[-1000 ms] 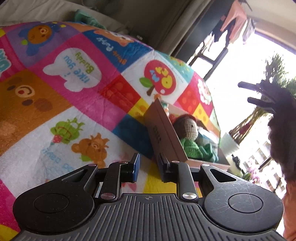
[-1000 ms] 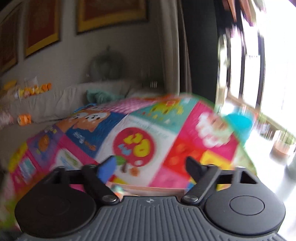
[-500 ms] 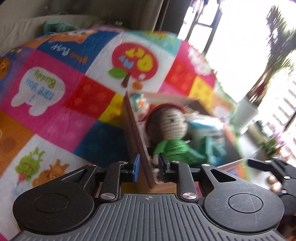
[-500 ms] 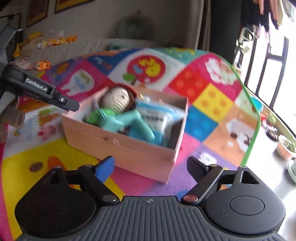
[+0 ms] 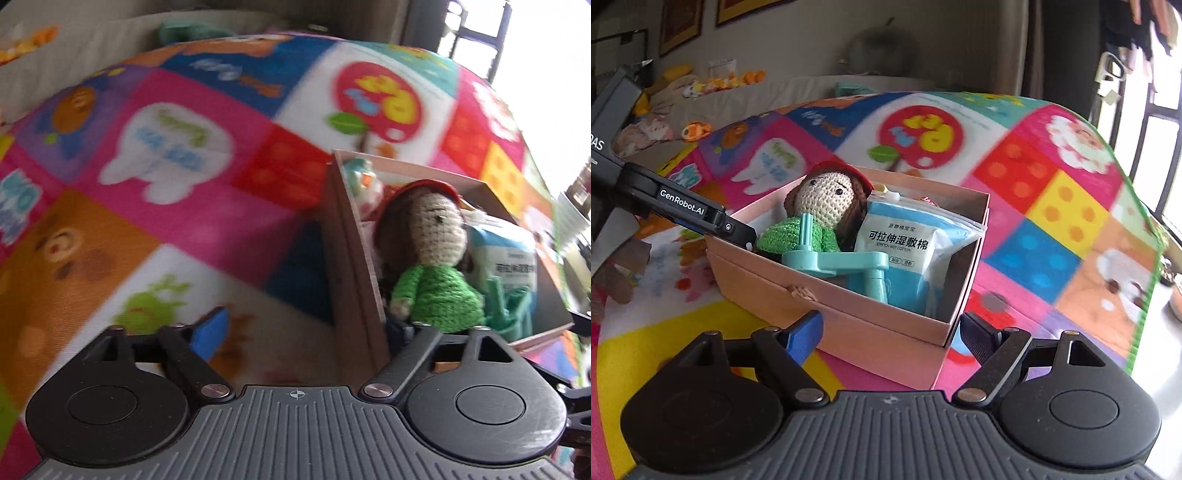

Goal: Organize objects

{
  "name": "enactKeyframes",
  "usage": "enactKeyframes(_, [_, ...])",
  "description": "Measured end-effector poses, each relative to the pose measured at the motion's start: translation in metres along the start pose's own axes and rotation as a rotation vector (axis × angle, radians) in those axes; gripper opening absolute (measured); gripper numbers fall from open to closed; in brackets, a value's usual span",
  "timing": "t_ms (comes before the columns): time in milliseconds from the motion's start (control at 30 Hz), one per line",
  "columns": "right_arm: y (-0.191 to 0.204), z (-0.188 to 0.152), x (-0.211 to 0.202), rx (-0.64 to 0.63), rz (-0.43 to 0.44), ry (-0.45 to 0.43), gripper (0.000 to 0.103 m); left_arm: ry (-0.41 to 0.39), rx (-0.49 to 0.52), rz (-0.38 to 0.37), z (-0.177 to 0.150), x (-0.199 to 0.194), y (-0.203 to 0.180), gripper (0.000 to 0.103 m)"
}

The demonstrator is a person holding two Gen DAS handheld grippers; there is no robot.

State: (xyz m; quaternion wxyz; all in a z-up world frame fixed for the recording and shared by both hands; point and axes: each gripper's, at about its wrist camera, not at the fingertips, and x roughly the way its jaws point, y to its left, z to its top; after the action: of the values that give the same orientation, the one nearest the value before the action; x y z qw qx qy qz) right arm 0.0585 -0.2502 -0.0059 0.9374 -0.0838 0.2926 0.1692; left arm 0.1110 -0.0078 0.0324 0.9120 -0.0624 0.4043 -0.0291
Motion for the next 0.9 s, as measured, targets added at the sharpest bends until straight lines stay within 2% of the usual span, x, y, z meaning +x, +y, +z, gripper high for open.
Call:
enactKeyframes(133, [0.021, 0.016, 0.02, -0.021, 0.003, 0.012, 0.082, -0.032, -0.089, 0.016, 0.003, 0.003, 0.032, 0.1])
enactKeyframes(367, [0.045, 0.036, 0.044, -0.079, -0.05, 0.01, 0.082, -0.076, -0.091, 0.042, 0.014, 0.009, 0.046, 0.1])
enactKeyframes(467, [0.05, 0.037, 0.046, -0.112, -0.071, 0.01, 0.083, -0.094, -0.087, 0.015, 0.013, 0.009, 0.048, 0.098])
enactKeyframes(567, [0.045, 0.036, 0.041, -0.042, -0.092, 0.032, 0.086, -0.146, -0.086, -0.003, 0.006, -0.011, 0.051, 0.097])
enactKeyframes(633, [0.037, 0.03, 0.03, 0.054, -0.09, 0.04, 0.093, -0.193, -0.074, -0.009, -0.003, -0.034, 0.053, 0.097])
enactKeyframes(700, [0.032, 0.017, 0.014, 0.211, -0.131, 0.038, 0.102, -0.243, -0.044, -0.026, -0.023, -0.057, 0.053, 0.097])
enactKeyframes(767, [0.035, 0.0, 0.0, 0.314, -0.13, 0.014, 0.103, -0.267, -0.02, -0.039, -0.045, -0.068, 0.05, 0.097])
enactKeyframes(833, [0.046, -0.017, -0.01, 0.346, -0.131, -0.022, 0.103, -0.261, -0.003, -0.07, -0.069, -0.068, 0.046, 0.097])
enactKeyframes(900, [0.058, -0.029, -0.015, 0.303, -0.157, -0.065, 0.103, -0.254, 0.003, -0.091, -0.085, -0.064, 0.043, 0.097])
